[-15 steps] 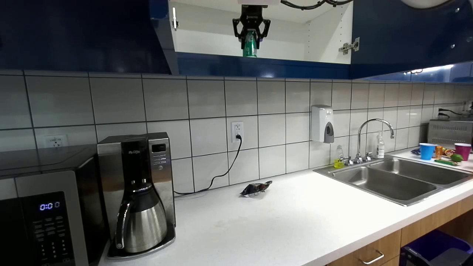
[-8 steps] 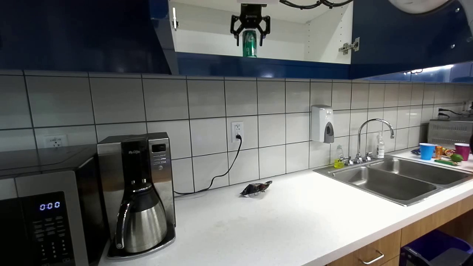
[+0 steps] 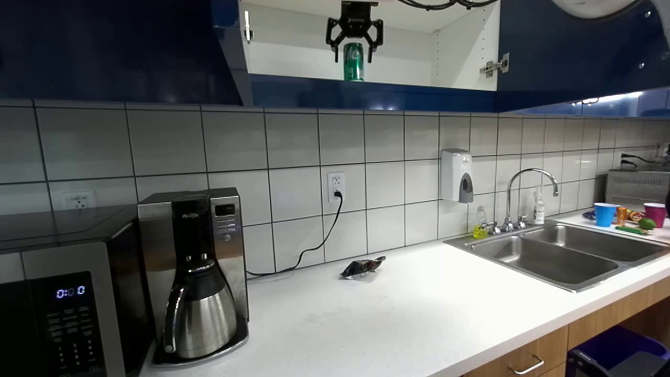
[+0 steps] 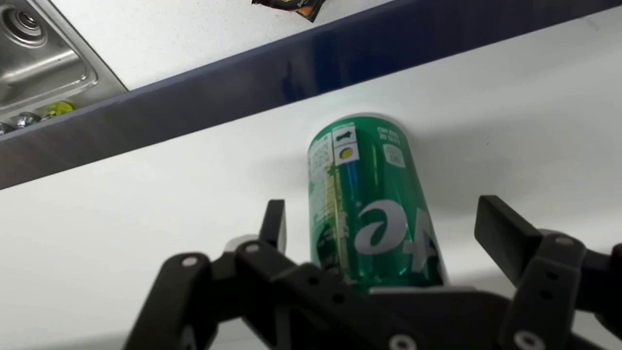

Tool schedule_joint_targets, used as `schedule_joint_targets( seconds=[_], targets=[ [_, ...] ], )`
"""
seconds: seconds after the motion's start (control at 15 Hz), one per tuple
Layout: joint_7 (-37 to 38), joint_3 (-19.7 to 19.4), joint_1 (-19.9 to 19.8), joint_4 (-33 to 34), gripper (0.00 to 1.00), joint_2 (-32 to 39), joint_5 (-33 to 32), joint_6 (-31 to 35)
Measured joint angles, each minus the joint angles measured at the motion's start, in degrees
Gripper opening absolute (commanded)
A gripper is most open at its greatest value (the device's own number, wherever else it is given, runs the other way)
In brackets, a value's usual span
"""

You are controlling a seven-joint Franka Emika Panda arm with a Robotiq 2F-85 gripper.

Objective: Put the green can in the open upper cabinet.

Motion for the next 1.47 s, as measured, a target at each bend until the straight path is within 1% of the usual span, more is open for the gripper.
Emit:
schedule_joint_targets(
  seconds=[0.2,0.33,0.8,0.93,1.13,1.47],
  targets=[
    [0.00,0.00,-0.01,-1.19,1.00,-0.80,0.85,-0.01],
    [0.00,0.00,-0.06,-3.26,1.00,-2.08,1.22,0.00],
    [-0.09,-0.43,-0.78,-15.28,1.00,-10.45,2.90,0.21],
    [-0.20,-0.93,-0.82,-20.20,1.00,-14.17,2.98,1.09],
    [-0.65,-1.69,-0.82,-29.01,1.00,-20.59,3.13,4.16],
    [-3.24,-2.94,-0.80,-45.24,1.00,-30.19,5.82,9.68]
  ],
)
